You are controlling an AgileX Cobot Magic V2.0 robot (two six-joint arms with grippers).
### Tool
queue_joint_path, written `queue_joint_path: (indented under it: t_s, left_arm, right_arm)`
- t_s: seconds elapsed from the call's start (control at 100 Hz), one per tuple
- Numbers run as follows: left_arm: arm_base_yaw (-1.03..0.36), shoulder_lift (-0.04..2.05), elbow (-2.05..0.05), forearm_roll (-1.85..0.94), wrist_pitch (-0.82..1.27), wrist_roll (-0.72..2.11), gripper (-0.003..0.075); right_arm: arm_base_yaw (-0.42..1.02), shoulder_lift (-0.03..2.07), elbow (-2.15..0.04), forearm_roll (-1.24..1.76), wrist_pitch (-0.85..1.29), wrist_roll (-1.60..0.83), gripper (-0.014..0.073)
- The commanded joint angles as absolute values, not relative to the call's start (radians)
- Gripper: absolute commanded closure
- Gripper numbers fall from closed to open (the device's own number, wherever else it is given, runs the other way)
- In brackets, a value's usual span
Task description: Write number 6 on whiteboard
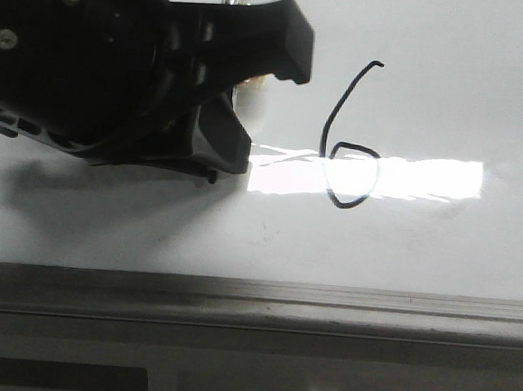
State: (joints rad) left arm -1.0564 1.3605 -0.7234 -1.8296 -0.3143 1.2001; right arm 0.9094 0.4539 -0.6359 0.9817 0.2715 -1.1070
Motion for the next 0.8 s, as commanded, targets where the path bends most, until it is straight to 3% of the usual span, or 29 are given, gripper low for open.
queue_joint_path:
  t_s: [0.0, 0.18, 0.4, 0.71, 0.79]
  left_arm:
    - [-1.042, 1.388, -0.724, -1.866, -0.454, 1.204, 0.0741]
    - [-1.042, 1.388, -0.724, -1.866, -0.454, 1.204, 0.0722]
    - [-1.042, 1.388, -0.724, -1.866, -0.454, 1.202, 0.0498]
    - [-1.042, 1.388, -0.724, -1.866, -0.454, 1.202, 0.0483]
    - [-1.042, 1.388, -0.731, -1.862, -0.454, 1.202, 0.0414]
  right_arm:
    - [0.903, 0.459, -0.659, 1.007, 0.228, -1.107, 0.0655]
    - [0.903, 0.459, -0.659, 1.007, 0.228, -1.107, 0.0655]
    - [0.903, 0.459, -0.659, 1.007, 0.226, -1.107, 0.0655]
    - [0.903, 0.459, -0.659, 1.007, 0.226, -1.107, 0.0655]
    - [0.903, 0.459, -0.659, 1.007, 0.226, -1.107, 0.0655]
